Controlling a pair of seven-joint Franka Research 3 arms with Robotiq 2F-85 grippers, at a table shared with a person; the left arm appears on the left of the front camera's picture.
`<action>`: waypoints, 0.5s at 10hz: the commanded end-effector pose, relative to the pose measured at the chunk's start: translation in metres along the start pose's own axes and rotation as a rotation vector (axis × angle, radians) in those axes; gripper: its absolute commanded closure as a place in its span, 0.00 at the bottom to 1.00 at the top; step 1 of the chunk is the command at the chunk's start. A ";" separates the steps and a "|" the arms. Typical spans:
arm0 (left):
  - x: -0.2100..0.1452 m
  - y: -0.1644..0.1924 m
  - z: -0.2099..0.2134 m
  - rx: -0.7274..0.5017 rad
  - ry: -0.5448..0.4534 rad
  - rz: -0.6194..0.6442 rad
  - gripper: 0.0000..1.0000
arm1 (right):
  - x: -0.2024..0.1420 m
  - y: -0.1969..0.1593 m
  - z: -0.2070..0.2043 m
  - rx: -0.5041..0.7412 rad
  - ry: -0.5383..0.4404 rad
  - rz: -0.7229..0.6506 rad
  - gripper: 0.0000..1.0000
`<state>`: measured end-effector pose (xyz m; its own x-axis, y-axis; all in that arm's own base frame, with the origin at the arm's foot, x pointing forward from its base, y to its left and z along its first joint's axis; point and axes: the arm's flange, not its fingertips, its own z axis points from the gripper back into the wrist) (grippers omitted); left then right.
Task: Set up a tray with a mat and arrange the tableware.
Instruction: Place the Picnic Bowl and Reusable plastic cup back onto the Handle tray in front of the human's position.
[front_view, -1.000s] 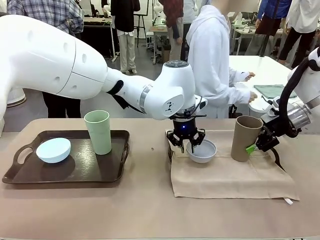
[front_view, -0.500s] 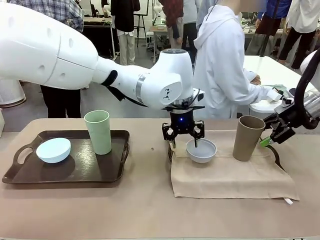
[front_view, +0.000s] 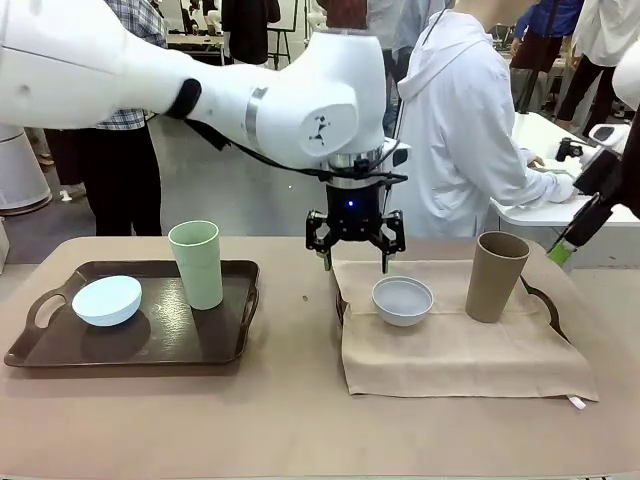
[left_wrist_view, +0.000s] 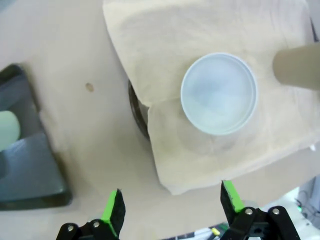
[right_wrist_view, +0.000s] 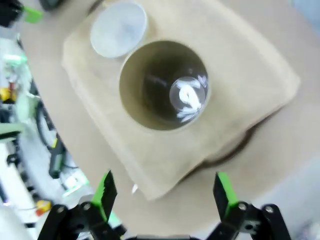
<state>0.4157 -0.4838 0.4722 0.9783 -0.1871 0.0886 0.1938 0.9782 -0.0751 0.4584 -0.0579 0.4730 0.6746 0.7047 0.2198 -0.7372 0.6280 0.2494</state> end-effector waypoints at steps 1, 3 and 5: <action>-0.018 0.008 0.027 0.050 -0.023 -0.056 0.00 | 0.023 0.042 0.014 -0.070 0.174 -0.155 0.00; -0.035 0.015 0.065 0.102 -0.036 -0.072 0.00 | 0.046 0.074 0.023 -0.166 0.209 -0.242 0.00; -0.045 0.027 0.085 0.134 -0.043 -0.046 0.00 | 0.065 0.102 0.028 -0.256 0.216 -0.341 0.00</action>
<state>0.3721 -0.4537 0.5539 0.9652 -0.2299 0.1247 0.2269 0.9732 0.0384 0.4287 0.0342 0.5353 0.8485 0.5290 -0.0140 -0.5270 0.8472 0.0676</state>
